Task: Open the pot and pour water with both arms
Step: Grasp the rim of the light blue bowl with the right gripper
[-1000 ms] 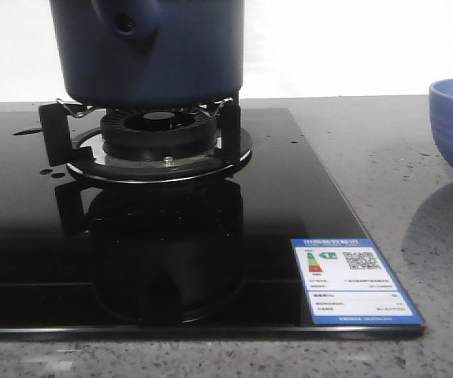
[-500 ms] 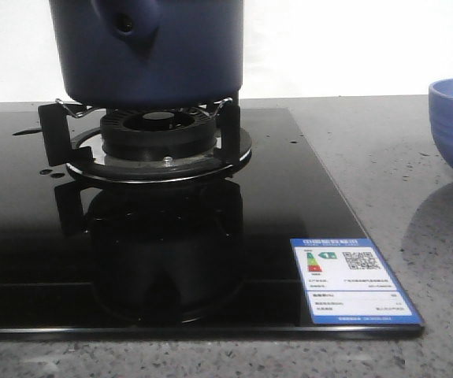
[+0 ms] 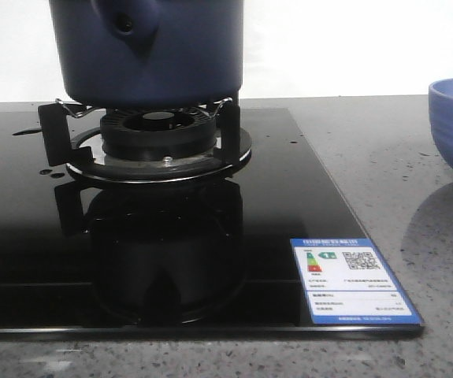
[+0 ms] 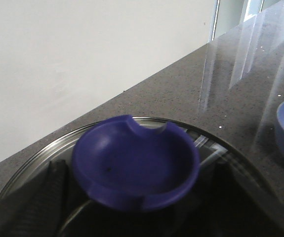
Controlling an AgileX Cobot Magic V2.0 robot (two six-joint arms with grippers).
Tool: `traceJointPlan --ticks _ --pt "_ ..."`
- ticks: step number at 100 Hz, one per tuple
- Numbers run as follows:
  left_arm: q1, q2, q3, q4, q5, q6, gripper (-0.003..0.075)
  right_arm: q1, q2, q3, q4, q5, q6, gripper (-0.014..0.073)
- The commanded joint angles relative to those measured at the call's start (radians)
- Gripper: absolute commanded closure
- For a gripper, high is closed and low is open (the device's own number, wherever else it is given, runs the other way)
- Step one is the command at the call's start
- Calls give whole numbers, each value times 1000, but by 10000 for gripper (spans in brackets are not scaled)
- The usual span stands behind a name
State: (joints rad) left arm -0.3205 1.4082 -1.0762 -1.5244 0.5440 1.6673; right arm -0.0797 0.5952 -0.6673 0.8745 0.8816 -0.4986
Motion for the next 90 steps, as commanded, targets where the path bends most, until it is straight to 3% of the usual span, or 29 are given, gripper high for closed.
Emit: traceJointPlan --ticks 1,41,70,90 --pt "1 -9 -40 -75 17 16 189 3 2 -33 53 -45 -13 120" --pt "1 44 -40 -213 51 115 197 3 2 -33 66 -50 -13 120" --pt "1 45 -40 -221 73 115 419 3 2 -33 66 -61 -13 120" --pt "2 38 -40 -268 75 115 505 3 2 -33 72 -63 -13 120"
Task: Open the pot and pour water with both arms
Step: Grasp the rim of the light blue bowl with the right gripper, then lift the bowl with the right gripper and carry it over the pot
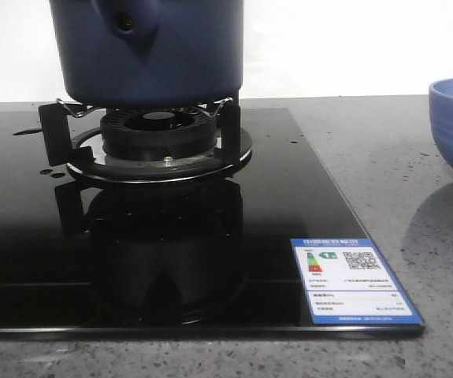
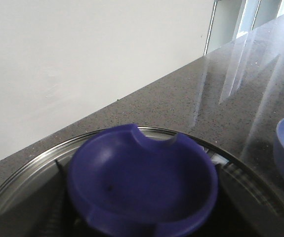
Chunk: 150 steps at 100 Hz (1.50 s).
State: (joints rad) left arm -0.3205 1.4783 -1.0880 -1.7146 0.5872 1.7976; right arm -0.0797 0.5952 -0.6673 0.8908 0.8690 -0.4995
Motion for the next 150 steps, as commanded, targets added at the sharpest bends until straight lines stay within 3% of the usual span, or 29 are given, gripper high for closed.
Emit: traceJointPlan --ticks 1,42,60,67,79,89,98,125,150 --pt "2 -35 -28 -80 34 -15 507 3 2 -33 56 -51 -13 120" --pt "87 -221 -30 -110 63 -10 514 3 2 -33 84 -137 -13 120" --pt "158 -347 -11 -38 63 -105 514 3 31 -57 58 -234 -13 120" --pt "178 -394 7 21 59 -155 514 -4 67 -109 -20 -232 23 120" --pt "181 -474 50 116 3 -214 514 -47 148 -253 -315 -173 229 120" --pt "181 -530 95 142 -35 -245 514 -109 232 -399 -573 -26 438 120" --pt "177 -565 128 142 -59 -266 514 -164 325 -490 -690 142 499 120" --pt "139 -581 141 142 -106 -266 514 -192 545 -525 -713 235 499 123" --pt "138 -581 141 101 -106 -266 514 -192 631 -525 -642 193 499 123"
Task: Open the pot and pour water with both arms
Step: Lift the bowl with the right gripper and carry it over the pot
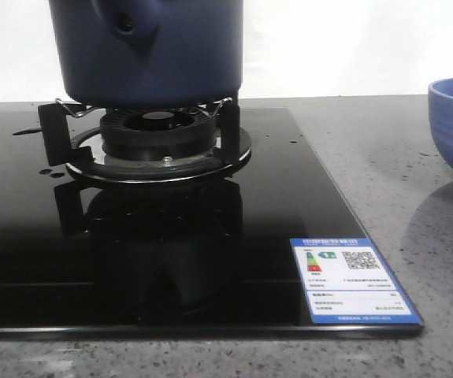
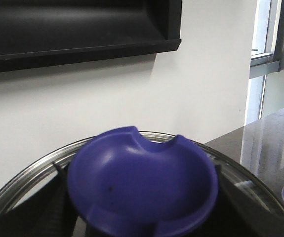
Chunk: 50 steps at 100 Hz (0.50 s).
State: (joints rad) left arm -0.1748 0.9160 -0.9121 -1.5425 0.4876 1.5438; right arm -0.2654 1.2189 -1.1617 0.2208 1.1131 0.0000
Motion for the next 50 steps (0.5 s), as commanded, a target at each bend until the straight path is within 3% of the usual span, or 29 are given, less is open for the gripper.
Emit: traceJointPlan --ticks 1,37,50 --pt "-8 -18 -35 -72 -6 -13 514 -6 13 -31 28 -51 0 123" --pt "-17 -18 -35 -72 -6 -13 514 -6 136 -23 74 -58 0 130" --pt "-17 -18 -35 -72 -6 -13 514 -6 165 -24 85 -69 -6 260"
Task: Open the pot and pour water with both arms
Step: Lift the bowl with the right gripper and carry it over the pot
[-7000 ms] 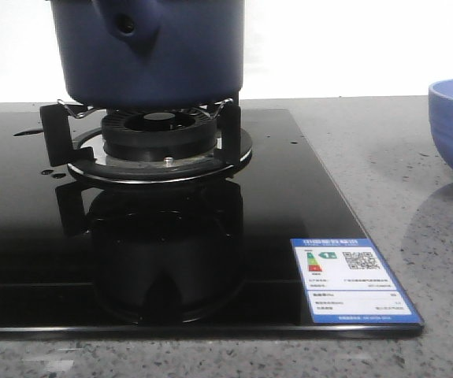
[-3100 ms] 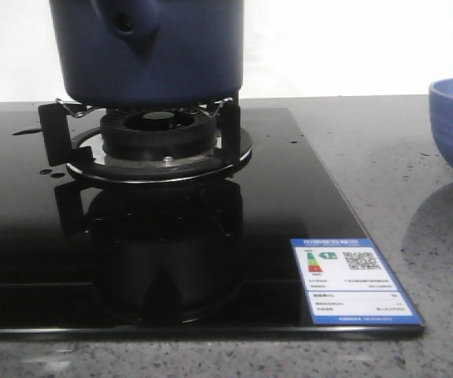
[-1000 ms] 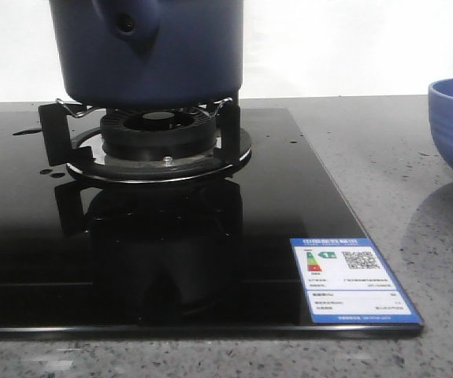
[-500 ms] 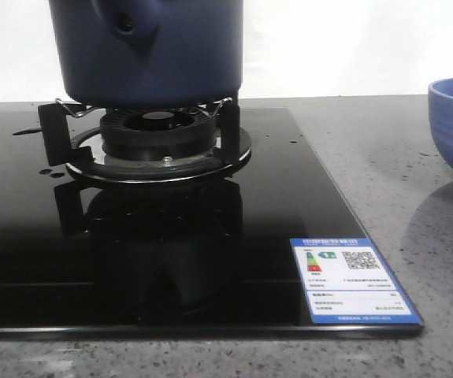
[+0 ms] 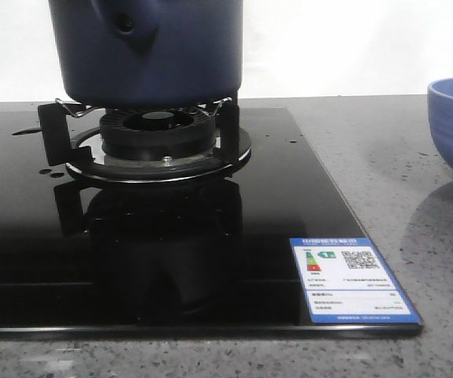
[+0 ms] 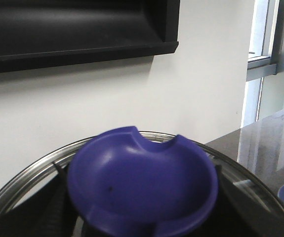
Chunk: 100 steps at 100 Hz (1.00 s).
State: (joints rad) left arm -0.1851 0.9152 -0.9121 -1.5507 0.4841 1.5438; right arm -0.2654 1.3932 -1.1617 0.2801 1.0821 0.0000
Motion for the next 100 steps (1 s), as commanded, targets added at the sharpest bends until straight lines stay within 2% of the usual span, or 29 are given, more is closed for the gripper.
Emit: traceJointPlan --ticks 1,18,45,62,82,100 --pt "-7 -18 -35 -63 -3 -13 514 -6 -6 -24 26 -38 -6 277" --pt "-7 -18 -35 -63 -3 -11 514 -6 16 -24 28 -47 -6 426" --pt "-7 -18 -35 -63 -3 -11 514 -4 40 -1 52 -45 -58 464" --pt "-7 -18 -35 -63 -3 -11 514 -4 30 -4 102 -46 -110 665" --pt "-7 -18 -35 -63 -9 -9 514 -4 -25 -11 127 -74 -110 662" --pt "-7 -18 -35 -63 -28 -9 514 17 -61 -121 142 -53 -110 661"
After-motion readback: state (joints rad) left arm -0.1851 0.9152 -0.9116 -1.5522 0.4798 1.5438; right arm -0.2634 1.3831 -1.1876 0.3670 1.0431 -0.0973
